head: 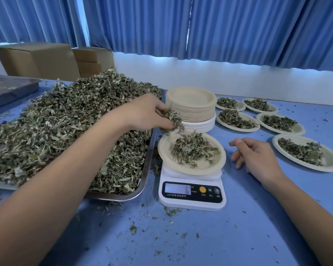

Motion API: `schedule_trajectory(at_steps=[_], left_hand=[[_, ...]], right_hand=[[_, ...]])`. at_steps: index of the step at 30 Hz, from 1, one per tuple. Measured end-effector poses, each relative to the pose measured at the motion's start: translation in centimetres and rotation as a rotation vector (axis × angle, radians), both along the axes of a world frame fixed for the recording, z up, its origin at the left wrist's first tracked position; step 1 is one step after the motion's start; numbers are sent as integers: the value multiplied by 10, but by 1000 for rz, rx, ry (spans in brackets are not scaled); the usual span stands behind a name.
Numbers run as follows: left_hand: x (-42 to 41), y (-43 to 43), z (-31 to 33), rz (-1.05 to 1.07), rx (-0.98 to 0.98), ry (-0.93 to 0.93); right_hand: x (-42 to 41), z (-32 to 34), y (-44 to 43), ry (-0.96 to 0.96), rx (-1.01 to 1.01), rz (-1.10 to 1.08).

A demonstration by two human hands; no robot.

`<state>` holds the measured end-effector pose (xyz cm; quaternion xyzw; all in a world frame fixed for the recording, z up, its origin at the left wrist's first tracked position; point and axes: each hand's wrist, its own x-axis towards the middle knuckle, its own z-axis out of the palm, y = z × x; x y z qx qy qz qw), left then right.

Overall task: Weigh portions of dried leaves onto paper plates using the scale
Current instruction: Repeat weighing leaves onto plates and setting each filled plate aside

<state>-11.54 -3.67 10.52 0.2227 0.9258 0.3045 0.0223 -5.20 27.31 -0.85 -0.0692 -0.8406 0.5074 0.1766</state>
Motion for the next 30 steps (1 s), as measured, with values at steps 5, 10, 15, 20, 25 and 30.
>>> schedule_trajectory(at_steps=[5,10,15,20,25,30], left_hand=[[4,13,-10,-97,78,-78],[0,3,-1,-41,185,-19],[-7,-11,2,75,176,25],[-20,-26,-3,256,23,56],[-24,-25,-11,166,2,-49],[-19,-15,-16,52,-36,-74]], right_hand=[[0,1,-1,-7,-3,-1],[0,1,-2,-10,-11,2],[0,2,-2,-9,2,-3],[1,1,-3,-6,2,2],[1,2,-3,-6,19,6],[4,4,-6,0,0,12]])
